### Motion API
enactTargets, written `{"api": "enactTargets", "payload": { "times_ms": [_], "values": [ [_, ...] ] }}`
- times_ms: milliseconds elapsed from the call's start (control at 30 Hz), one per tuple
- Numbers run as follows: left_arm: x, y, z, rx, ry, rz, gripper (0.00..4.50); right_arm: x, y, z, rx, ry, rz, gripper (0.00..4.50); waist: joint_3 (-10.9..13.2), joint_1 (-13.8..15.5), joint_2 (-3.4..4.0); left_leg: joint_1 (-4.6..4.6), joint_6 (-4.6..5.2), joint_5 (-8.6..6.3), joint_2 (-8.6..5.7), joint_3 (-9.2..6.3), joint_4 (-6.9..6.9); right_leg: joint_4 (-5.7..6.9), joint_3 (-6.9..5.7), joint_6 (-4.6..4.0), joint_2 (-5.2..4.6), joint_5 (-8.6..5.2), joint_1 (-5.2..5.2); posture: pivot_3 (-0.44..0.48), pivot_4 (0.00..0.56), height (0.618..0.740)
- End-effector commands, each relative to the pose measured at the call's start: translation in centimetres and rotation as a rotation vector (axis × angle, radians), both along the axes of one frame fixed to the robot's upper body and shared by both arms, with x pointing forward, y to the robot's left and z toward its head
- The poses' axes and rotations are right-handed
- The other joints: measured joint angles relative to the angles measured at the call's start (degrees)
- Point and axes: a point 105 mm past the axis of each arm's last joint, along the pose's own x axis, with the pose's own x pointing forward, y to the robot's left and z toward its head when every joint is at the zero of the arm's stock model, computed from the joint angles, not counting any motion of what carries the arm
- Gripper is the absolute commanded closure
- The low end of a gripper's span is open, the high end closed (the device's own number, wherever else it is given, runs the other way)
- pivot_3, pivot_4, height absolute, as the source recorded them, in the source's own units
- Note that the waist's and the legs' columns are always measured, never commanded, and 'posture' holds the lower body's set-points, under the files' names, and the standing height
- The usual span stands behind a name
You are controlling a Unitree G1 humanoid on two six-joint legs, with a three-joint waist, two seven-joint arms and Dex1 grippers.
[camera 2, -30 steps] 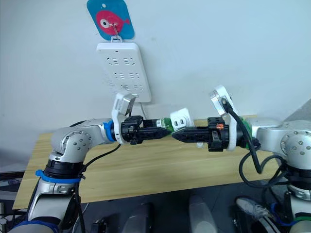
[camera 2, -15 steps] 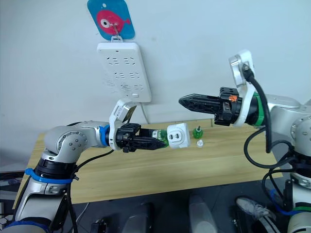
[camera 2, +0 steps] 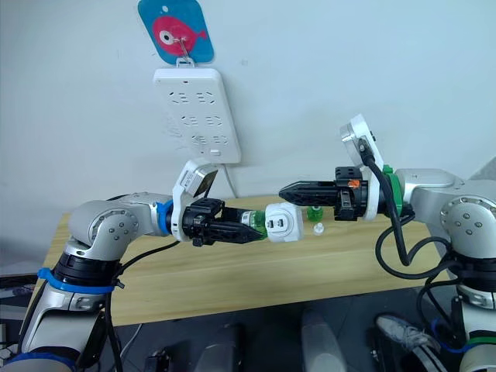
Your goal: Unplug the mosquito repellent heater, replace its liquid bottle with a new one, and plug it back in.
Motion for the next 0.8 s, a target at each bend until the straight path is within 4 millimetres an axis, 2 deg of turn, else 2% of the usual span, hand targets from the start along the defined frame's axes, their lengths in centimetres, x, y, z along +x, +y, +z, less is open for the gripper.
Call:
{"api": "enactTargets", "payload": {
  "times_ms": [33, 567, 633, 733, 800],
  "values": [
    [-0.7, -0.1, 1.5, -0.032, -0.058, -0.044, 2.19, -0.6, 0.1, 0.1, -0.017, -0.035, 0.018, 4.50, 0.00, 0.01, 0.00, 0.00, 0.00, 0.00, 0.00, 0.00, 0.00, 0.00, 0.00, 0.00, 0.00, 0.00, 0.00, -0.203, 0.193, 0.725],
    [0.2, -0.2, 1.8, -0.058, -0.063, 0.012, 2.19, -1.9, -0.1, -0.4, -0.036, 0.004, 0.081, 4.50, 0.00, 0.02, 0.01, 0.00, -0.01, 0.00, 0.00, 0.00, 0.01, 0.00, 0.00, 0.00, -0.01, 0.00, 0.00, -0.203, 0.189, 0.725],
    [0.2, -0.2, 1.8, -0.060, -0.061, 0.014, 2.19, -1.9, -0.1, -0.4, -0.036, -0.003, 0.070, 4.50, -0.01, 0.01, 0.01, 0.00, -0.01, 0.00, 0.00, 0.00, 0.01, 0.00, 0.00, 0.00, -0.01, 0.00, 0.00, -0.205, 0.189, 0.725],
    [0.1, -0.3, 1.7, -0.056, -0.058, 0.007, 2.19, 0.3, -0.5, 0.3, -0.009, -0.064, -0.059, 4.50, -0.01, -0.06, 0.01, 0.00, -0.01, 0.01, 0.00, 0.01, 0.01, 0.01, 0.00, 0.00, -0.01, 0.00, 0.00, -0.207, 0.190, 0.725],
    [0.0, -0.3, 1.6, -0.053, -0.059, 0.005, 2.19, 0.2, -1.0, 0.6, -0.010, -0.068, -0.058, 4.50, -0.01, -0.05, 0.02, 0.01, -0.01, 0.01, 0.00, 0.02, 0.02, 0.04, 0.01, 0.00, -0.01, 0.00, 0.00, -0.207, 0.190, 0.725]
  ]
}}
